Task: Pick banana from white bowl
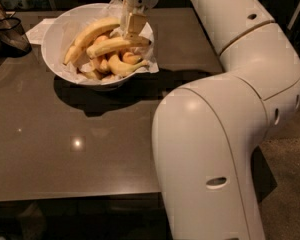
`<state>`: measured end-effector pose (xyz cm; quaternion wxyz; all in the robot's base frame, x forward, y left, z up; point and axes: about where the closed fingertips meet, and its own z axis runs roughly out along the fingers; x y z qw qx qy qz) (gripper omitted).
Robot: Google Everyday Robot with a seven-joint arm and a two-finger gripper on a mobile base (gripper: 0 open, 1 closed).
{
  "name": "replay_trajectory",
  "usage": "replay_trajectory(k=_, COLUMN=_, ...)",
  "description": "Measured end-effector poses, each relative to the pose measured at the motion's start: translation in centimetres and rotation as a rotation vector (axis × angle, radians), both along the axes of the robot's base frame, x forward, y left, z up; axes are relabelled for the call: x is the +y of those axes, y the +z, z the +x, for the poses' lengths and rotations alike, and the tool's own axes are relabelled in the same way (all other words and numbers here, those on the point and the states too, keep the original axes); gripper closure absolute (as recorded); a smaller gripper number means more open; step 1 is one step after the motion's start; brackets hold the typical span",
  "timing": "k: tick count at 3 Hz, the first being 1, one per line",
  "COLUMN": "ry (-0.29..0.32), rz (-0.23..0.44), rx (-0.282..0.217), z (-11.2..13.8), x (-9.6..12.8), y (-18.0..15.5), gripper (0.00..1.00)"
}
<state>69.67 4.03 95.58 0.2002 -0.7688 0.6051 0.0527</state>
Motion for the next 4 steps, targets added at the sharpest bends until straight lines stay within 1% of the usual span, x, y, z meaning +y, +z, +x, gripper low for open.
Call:
replay_trajectory(k=2, ry=0.019, rz=-0.004, rx=0.016, z=0.6, x=0.8, y=-1.2, gripper=0.62)
replay_trajectory(k=4, ry=0.032, rz=-0.008, rx=0.027, z=0.7, x=1.0, y=-1.8, gripper=0.59)
